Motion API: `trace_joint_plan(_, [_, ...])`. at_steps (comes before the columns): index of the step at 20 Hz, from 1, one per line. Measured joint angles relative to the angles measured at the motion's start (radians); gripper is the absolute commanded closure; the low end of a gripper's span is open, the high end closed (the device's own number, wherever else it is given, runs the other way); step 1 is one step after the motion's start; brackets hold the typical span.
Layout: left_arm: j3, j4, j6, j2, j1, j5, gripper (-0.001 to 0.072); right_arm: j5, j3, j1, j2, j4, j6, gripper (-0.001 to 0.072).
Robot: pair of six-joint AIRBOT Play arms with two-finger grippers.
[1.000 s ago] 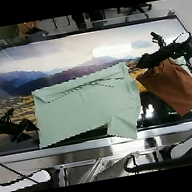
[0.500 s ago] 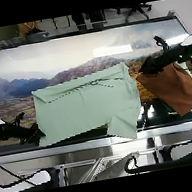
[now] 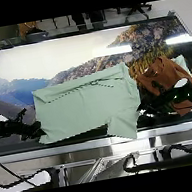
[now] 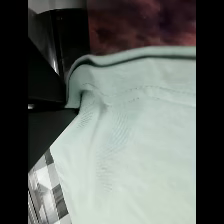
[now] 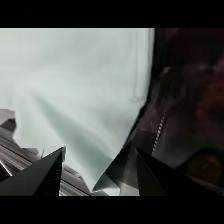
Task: Fold the shirts.
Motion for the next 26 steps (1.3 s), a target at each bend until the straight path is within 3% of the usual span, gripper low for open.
trace_joint_plan(1, [0.000,0.000,0.000,0.000,0.000,0.001,0.0693,-0.020,-0.027,0.016,-0.002,0.008,-0.001,0.0223])
trace_joint_plan(2, [0.000,0.000,0.000,0.000,0.000,0.002,0.0693,-0.041,-0.051,0.037,-0.008,0.020,-0.003,0.0314])
trace_joint_plan(5, [0.010,0.000,0.000,0.000,0.002,0.013,0.0693,-0.081,-0.086,0.105,-0.033,0.098,-0.039,0.0395])
trace_joint_plan(6, [0.023,0.002,0.000,0.000,0.002,0.024,0.0694,-0.097,-0.093,0.125,-0.040,0.123,-0.056,0.0569])
trace_joint_plan(7, [0.039,0.008,0.000,-0.001,0.003,0.033,0.0693,-0.114,-0.097,0.139,-0.044,0.135,-0.074,0.0683])
trace_joint_plan(11, [0.130,0.019,0.001,0.000,0.004,-0.013,0.0694,-0.099,-0.087,0.136,0.003,0.197,-0.111,0.0692])
trace_joint_plan(19, [0.211,0.089,-0.008,-0.001,0.008,-0.079,0.0694,-0.080,-0.036,-0.005,0.146,0.109,-0.095,0.0693])
trace_joint_plan(26, [0.443,-0.033,-0.016,-0.051,-0.022,-0.073,0.0694,-0.210,0.340,0.063,-0.062,0.276,-0.255,0.0692])
